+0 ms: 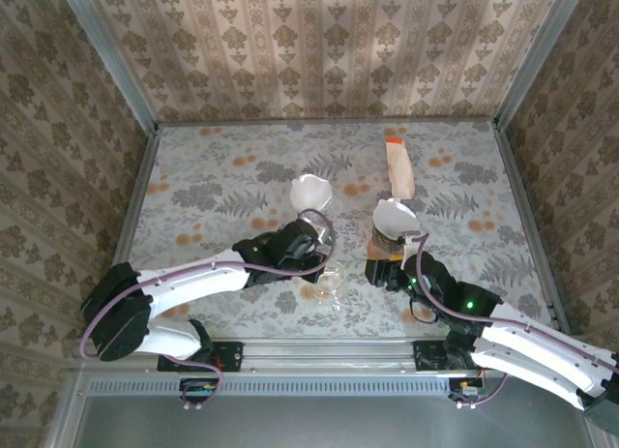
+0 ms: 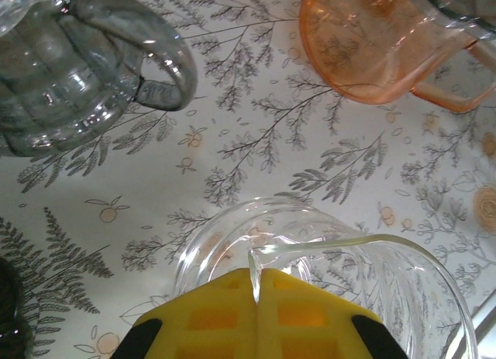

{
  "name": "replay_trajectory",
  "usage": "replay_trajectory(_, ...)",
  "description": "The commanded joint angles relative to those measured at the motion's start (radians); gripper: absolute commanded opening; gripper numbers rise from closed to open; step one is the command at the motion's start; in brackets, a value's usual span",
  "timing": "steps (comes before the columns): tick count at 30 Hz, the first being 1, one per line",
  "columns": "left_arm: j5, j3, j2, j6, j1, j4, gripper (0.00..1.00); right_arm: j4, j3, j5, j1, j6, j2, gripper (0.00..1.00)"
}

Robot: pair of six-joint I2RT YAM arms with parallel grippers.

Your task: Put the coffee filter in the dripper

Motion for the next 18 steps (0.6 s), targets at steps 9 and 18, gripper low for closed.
replay_trajectory(9, 0.025, 0.015, -0.026, 0.042, 0.0, -0.052, 0.1, -0.021, 0.036, 0.006, -0.003, 0.001, 0.008, 0.74)
replay_trajectory(18, 0.007, 0.021, -0.053, 0.025, 0.0, -0.091, 0.3, -0.026, 0.05, -0.004, -0.003, 0.002, 0.014, 0.74)
